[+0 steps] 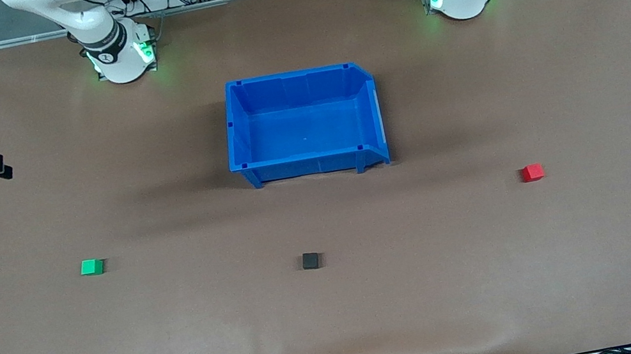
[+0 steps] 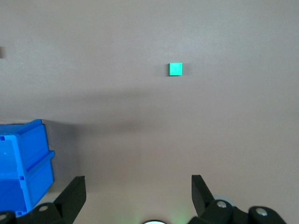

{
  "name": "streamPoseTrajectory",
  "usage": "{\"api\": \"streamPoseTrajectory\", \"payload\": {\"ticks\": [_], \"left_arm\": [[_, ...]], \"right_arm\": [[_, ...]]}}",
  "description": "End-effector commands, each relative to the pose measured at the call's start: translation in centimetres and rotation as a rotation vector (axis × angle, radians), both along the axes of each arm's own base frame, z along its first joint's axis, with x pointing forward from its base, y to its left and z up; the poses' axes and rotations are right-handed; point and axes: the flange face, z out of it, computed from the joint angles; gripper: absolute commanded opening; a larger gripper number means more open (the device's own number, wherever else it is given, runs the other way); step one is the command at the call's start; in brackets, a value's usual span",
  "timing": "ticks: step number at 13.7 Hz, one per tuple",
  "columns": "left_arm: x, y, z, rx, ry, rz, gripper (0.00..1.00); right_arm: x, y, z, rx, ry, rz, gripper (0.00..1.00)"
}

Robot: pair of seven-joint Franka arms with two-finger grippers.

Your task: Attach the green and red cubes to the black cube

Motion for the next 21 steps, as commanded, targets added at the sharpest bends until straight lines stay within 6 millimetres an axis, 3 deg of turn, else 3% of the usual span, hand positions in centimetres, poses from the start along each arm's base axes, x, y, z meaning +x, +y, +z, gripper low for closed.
{"api": "streamPoseTrajectory", "payload": {"ticks": [1,7,10,11,13,16,21], "left_arm": [[0.0,0.2,0.2,-0.001,0.006,0.009,1.0],[0.4,0.2,-0.1,0.004,0.011,0.014,1.0],[1.9,0.2,-2.6,0.01,0.054,0.014,1.0],[2.0,0.3,-2.6,0.005,0.051,0.018,1.0],[3.7,1.0,-5.3,0.009,0.088,0.032,1.0],[5.2,3.3,-7.1,0.012,0.108,0.052,1.0],[5.5,3.7,-7.7,0.014,0.113,0.057,1.0]], "right_arm": [[-0.2,-0.3,-0.1,0.007,-0.007,-0.015,1.0],[0.2,-0.6,-0.7,0.009,-0.021,-0.026,1.0],[-0.1,-1.3,-1.6,0.01,0.005,-0.038,1.0],[-0.2,-1.5,-2.0,0.011,0.01,-0.041,1.0],[-0.3,-3.0,-3.1,0.007,0.014,-0.103,1.0],[-0.2,-3.5,-5.7,-0.006,0.05,-0.202,1.0],[2.3,-5.7,-13.9,-0.022,0.057,-0.239,1.0]]}}
